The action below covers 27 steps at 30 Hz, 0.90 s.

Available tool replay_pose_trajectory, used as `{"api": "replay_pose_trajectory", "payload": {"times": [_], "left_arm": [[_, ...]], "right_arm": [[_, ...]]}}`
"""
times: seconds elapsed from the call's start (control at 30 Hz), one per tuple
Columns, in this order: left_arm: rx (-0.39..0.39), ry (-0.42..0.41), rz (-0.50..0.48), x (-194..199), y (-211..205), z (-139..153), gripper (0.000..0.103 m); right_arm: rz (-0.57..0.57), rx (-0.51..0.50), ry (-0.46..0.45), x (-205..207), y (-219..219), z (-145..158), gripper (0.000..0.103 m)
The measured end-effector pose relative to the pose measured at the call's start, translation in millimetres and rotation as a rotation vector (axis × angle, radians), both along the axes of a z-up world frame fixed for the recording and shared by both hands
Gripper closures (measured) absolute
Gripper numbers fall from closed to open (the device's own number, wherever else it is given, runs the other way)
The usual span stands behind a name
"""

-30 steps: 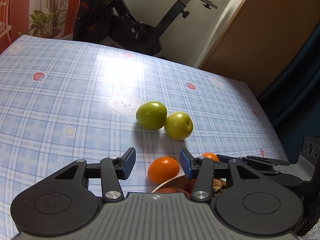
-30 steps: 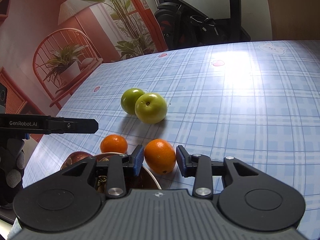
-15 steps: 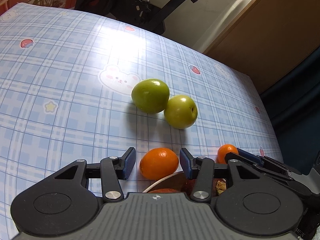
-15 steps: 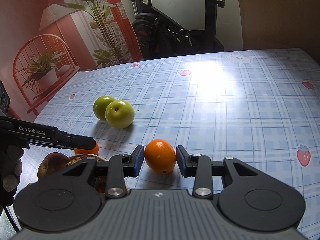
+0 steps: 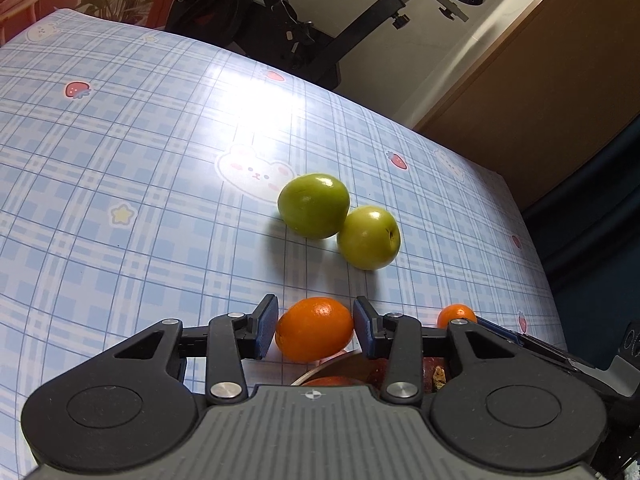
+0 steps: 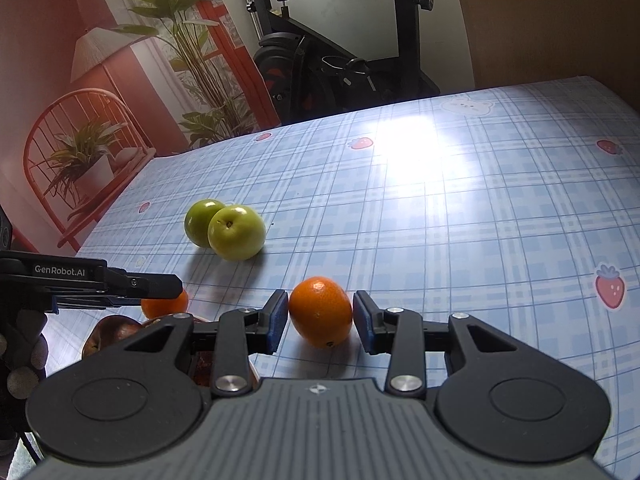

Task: Organize fruits
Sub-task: 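Close the left gripper around the orange tangerine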

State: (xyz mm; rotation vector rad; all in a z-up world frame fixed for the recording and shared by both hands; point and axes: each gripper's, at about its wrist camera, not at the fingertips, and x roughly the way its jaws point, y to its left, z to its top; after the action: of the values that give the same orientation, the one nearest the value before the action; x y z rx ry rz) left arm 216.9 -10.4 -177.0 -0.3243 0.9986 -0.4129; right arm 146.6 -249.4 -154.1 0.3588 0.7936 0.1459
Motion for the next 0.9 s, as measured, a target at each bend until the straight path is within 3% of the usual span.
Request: {"api": "replay_pose_trajectory", "payload": {"times": [0.23, 0.5, 0.9], "left_arm": [[-0.013, -0.044, 0.010, -11.2, 7.6, 12.4, 0.060], [0.044, -0.063, 0.039, -13.7, 7.7, 6.9, 0.060], [0.029, -0.017, 0.098, -17.5, 34.3, 1.0, 0.060]], "right_arm": [[-0.005, 0.000, 0.003, 1.5, 1.7, -0.9, 0.063], [-0.005, 0.002, 0.010, 2.8, 6.0, -4.2, 0.063], [0.000, -0.009, 0.010, 3.1, 9.1, -5.0, 0.063]]}}
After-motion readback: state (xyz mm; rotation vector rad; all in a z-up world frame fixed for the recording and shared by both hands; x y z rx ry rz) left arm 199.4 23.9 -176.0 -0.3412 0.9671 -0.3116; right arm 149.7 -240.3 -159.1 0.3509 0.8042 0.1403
